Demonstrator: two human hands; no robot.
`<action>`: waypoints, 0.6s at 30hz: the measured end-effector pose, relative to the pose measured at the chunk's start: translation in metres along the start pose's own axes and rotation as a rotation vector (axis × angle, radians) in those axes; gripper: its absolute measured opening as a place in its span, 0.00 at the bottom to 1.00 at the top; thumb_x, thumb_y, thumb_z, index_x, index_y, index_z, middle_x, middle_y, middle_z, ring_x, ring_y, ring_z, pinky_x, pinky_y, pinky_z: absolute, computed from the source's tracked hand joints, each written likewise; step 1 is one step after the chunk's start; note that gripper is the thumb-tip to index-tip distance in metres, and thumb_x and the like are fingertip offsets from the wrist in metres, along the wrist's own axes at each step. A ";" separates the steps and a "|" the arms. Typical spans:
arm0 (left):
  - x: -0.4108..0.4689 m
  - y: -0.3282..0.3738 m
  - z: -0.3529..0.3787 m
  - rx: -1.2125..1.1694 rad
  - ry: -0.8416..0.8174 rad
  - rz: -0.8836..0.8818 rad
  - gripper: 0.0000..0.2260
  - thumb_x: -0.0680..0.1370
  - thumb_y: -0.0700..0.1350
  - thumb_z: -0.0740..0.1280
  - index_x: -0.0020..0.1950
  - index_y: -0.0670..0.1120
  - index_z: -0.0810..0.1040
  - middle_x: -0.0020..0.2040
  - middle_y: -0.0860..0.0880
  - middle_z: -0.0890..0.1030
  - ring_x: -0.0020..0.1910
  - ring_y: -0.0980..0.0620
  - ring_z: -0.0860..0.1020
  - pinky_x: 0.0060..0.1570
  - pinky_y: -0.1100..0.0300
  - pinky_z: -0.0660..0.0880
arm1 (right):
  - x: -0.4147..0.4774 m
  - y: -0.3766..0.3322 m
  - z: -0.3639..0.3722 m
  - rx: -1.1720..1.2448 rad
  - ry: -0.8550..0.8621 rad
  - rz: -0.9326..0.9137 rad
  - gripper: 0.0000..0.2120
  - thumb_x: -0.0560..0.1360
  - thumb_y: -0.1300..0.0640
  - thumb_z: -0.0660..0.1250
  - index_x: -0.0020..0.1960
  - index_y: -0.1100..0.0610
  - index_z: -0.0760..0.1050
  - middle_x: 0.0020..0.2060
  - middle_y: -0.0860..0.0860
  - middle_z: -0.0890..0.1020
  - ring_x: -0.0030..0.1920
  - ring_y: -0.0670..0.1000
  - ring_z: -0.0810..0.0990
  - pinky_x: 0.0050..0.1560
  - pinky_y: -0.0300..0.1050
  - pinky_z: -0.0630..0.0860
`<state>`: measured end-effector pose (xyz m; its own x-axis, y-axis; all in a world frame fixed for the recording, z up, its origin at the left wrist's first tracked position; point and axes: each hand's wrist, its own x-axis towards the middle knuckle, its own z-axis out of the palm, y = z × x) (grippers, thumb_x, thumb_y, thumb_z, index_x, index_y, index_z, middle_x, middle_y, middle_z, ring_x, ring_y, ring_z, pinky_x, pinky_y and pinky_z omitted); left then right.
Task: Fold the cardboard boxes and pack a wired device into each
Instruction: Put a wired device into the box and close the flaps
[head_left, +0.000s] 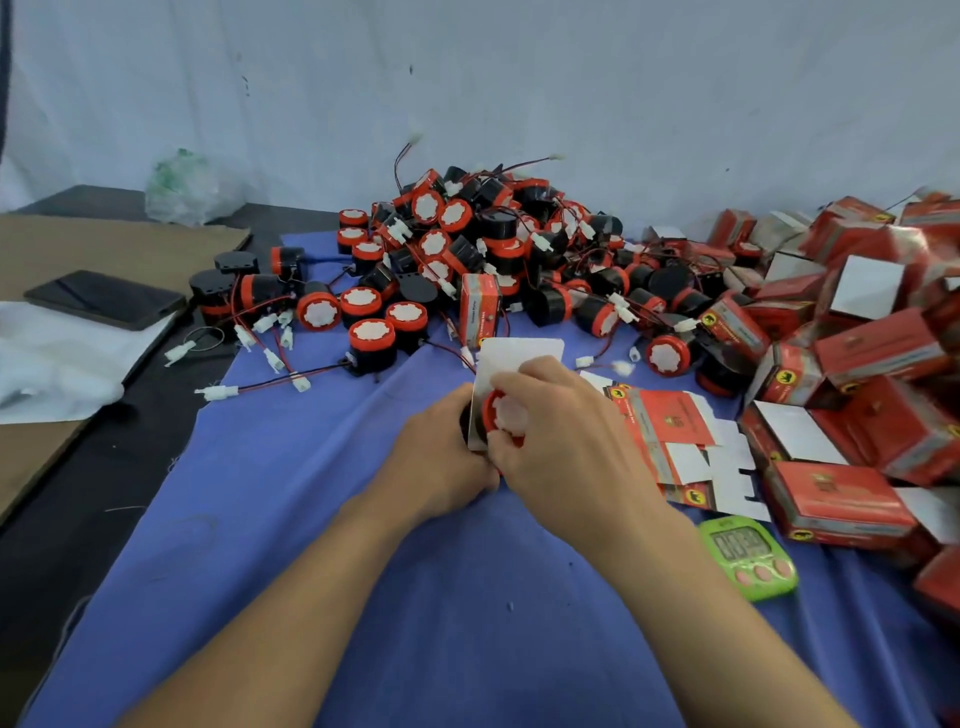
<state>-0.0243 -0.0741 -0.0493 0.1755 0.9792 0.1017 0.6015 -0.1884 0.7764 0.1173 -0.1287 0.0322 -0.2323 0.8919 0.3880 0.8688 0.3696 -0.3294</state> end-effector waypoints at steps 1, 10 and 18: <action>0.000 0.001 0.000 0.004 0.007 0.006 0.09 0.65 0.50 0.66 0.44 0.58 0.73 0.39 0.64 0.80 0.38 0.57 0.76 0.35 0.58 0.71 | 0.001 -0.001 0.005 0.006 0.018 0.005 0.10 0.77 0.55 0.67 0.58 0.54 0.76 0.52 0.48 0.75 0.50 0.53 0.73 0.43 0.45 0.64; -0.006 0.005 -0.008 -0.033 -0.032 0.018 0.24 0.67 0.48 0.68 0.63 0.56 0.77 0.54 0.57 0.85 0.54 0.53 0.81 0.55 0.48 0.80 | 0.007 0.000 0.029 -0.363 -0.236 -0.068 0.08 0.80 0.62 0.60 0.56 0.52 0.71 0.51 0.52 0.78 0.49 0.59 0.79 0.41 0.49 0.64; -0.009 0.015 -0.005 -0.192 -0.001 -0.043 0.19 0.65 0.58 0.67 0.55 0.57 0.78 0.47 0.63 0.83 0.47 0.59 0.81 0.50 0.51 0.80 | 0.011 -0.001 -0.003 -0.307 -0.215 -0.051 0.05 0.77 0.62 0.65 0.45 0.53 0.73 0.39 0.51 0.80 0.38 0.56 0.74 0.32 0.43 0.60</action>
<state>-0.0204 -0.0849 -0.0353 0.1542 0.9859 0.0652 0.4484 -0.1287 0.8845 0.1155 -0.1200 0.0388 -0.3370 0.9206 0.1971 0.9367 0.3490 -0.0284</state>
